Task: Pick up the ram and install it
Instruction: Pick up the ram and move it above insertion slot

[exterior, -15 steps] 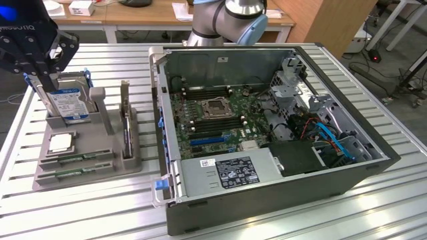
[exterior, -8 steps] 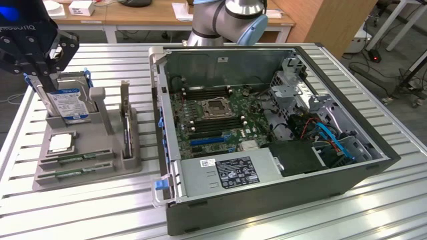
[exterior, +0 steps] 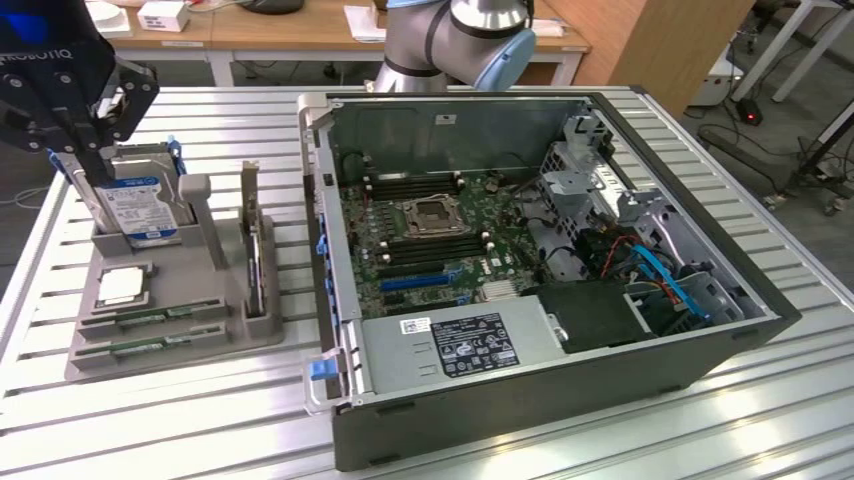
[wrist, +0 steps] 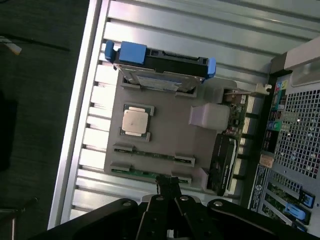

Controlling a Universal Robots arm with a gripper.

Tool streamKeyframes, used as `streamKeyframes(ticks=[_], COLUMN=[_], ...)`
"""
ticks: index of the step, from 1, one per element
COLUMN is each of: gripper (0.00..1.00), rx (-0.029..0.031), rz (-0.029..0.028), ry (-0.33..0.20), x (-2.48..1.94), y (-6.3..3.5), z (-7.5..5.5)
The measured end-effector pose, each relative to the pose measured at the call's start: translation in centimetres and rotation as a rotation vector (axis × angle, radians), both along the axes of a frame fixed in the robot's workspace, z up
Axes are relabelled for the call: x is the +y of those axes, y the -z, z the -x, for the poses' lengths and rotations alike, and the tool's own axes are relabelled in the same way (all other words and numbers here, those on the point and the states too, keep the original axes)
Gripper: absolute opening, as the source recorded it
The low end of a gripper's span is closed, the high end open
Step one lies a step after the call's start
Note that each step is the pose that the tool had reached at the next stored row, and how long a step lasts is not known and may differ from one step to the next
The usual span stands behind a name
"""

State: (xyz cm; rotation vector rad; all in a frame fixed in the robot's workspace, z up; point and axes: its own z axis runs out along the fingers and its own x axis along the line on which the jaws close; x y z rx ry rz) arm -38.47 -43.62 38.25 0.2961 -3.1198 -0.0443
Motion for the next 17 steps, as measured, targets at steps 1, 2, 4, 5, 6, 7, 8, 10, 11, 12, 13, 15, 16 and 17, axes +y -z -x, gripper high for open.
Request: streamKeyframes(ticks=[1, 2, 4, 5, 6, 7, 8, 10, 11, 12, 13, 15, 16, 17], gripper=[0.09, 0.09, 0.09, 0.09, 0.09, 0.09, 0.09, 0.09, 0.09, 0.09, 0.09, 0.09, 0.09, 0.09], rx=[0.0001, 0.0002, 0.0002, 0.0004, 0.0004, 0.0006, 0.0007, 0.0010, 0.0011, 0.0013, 0.0014, 0.0017, 0.0020, 0.0021], rz=[0.0020, 0.0040, 0.0089, 0.0120, 0.0150, 0.0182, 0.0212, 0.0287, 0.0324, 0.0364, 0.0404, 0.0493, 0.0536, 0.0576], ry=[-0.012, -0.023, -0.044, -0.055, -0.066, -0.078, -0.090, -0.112, -0.122, -0.132, -0.141, -0.161, -0.171, -0.180], x=[0.00, 0.00, 0.00, 0.00, 0.00, 0.00, 0.00, 0.00, 0.00, 0.00, 0.00, 0.00, 0.00, 0.00], y=[0.00, 0.00, 0.00, 0.00, 0.00, 0.01, 0.01, 0.01, 0.01, 0.01, 0.01, 0.01, 0.01, 0.01], z=[0.00, 0.01, 0.01, 0.00, 0.00, 0.01, 0.01, 0.01, 0.01, 0.02, 0.02, 0.03, 0.04, 0.04])
